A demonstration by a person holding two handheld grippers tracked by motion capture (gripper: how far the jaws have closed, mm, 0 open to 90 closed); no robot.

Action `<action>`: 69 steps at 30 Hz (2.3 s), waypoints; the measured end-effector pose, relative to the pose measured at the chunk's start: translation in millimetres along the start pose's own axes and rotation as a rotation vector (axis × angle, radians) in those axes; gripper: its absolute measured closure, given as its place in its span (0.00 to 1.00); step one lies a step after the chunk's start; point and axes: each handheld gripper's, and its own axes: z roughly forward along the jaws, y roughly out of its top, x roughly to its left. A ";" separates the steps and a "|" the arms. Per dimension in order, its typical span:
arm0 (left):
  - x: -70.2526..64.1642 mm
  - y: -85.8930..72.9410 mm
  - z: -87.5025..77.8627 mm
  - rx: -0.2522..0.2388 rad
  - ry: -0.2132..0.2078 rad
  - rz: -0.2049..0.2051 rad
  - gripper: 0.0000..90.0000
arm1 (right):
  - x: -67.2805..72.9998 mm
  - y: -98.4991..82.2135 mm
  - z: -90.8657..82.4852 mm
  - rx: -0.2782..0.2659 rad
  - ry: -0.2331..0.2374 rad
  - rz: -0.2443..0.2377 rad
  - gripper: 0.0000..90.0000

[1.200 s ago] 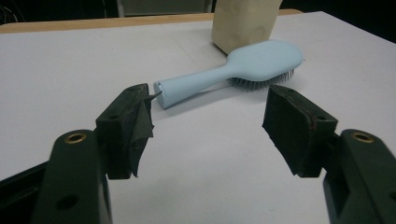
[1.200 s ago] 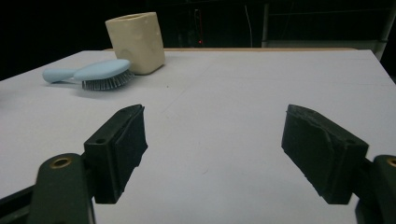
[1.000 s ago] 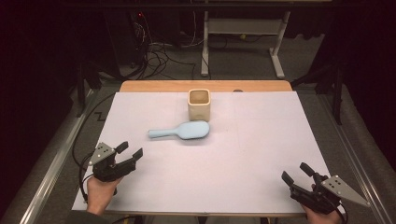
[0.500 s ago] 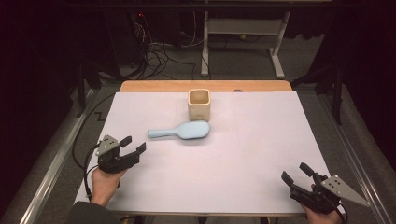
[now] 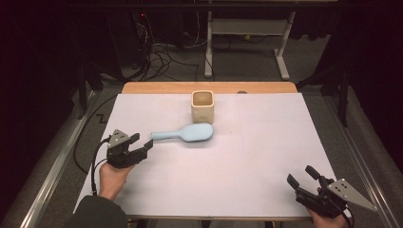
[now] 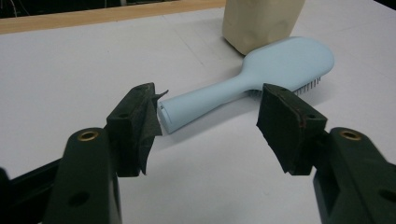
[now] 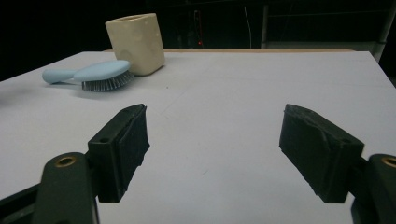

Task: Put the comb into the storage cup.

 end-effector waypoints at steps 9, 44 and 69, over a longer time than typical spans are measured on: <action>-0.8 10.3 9.5 0.021 0.000 0.006 0.44 | 0.2 0.0 0.3 0.001 0.002 -0.001 0.28; -7.6 73.3 55.3 0.181 0.011 0.006 0.46 | 1.0 -0.1 2.7 0.014 0.026 -0.004 0.27; -2.8 97.2 90.1 0.429 0.033 0.023 0.60 | 2.4 0.2 3.9 0.017 0.039 -0.008 0.27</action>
